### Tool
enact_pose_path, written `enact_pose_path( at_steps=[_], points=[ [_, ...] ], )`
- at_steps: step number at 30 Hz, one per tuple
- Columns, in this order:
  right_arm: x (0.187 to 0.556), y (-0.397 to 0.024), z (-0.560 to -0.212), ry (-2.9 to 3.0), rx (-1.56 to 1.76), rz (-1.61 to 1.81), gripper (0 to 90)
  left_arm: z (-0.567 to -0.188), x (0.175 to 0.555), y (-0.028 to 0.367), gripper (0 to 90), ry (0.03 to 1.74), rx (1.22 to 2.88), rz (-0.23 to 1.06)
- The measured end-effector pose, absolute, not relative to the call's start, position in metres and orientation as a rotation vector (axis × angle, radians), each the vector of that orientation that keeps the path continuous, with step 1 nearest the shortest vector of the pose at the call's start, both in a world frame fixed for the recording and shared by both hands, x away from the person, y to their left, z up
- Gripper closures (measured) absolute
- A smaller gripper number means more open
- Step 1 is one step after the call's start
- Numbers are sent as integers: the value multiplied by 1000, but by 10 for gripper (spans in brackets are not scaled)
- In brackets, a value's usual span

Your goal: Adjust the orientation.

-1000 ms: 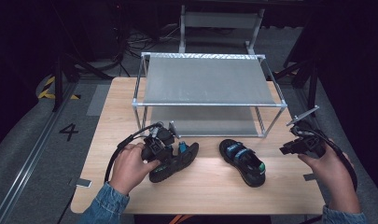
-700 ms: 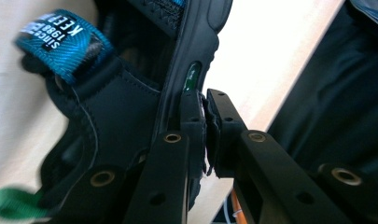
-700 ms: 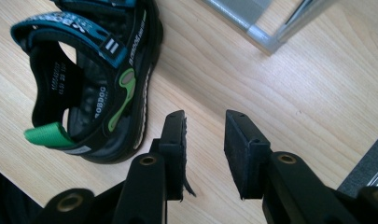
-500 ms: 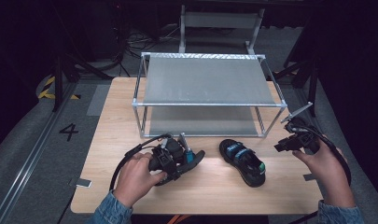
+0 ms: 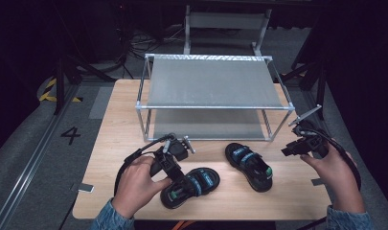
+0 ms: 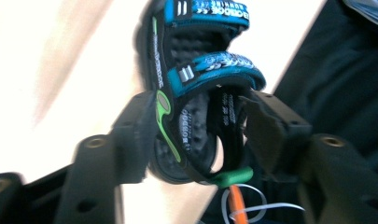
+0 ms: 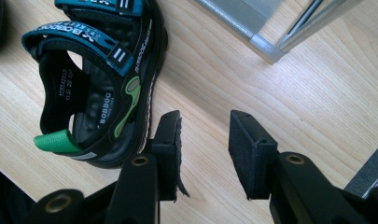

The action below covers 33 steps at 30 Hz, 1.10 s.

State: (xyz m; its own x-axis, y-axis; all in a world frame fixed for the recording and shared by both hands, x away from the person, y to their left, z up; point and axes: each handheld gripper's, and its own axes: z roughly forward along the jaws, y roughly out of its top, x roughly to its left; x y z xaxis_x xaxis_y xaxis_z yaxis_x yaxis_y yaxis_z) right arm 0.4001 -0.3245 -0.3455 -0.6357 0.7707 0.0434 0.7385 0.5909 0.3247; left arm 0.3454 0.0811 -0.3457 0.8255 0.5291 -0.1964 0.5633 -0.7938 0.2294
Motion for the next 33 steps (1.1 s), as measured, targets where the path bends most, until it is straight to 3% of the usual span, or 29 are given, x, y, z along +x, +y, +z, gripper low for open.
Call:
enact_pose_path(
  at_steps=[1,5,9,17,29,33],
  points=[
    [400,-325,-345,2710,1290,481,641,-346,345,81,353,835,2730,-176],
    [398,-329,-346,2702,1303,489,632,-350,351,82,322,870,2752,-118],
    [395,-333,-346,2692,1311,487,622,-356,351,79,311,801,2792,-73],
    [393,-337,-347,2685,1323,491,615,-373,352,69,320,754,2869,-75],
    [390,-339,-348,2678,1326,491,593,-394,353,51,284,648,2929,53],
    [390,-340,-348,2679,1326,491,592,-399,357,50,334,660,2931,-14]
  ],
)
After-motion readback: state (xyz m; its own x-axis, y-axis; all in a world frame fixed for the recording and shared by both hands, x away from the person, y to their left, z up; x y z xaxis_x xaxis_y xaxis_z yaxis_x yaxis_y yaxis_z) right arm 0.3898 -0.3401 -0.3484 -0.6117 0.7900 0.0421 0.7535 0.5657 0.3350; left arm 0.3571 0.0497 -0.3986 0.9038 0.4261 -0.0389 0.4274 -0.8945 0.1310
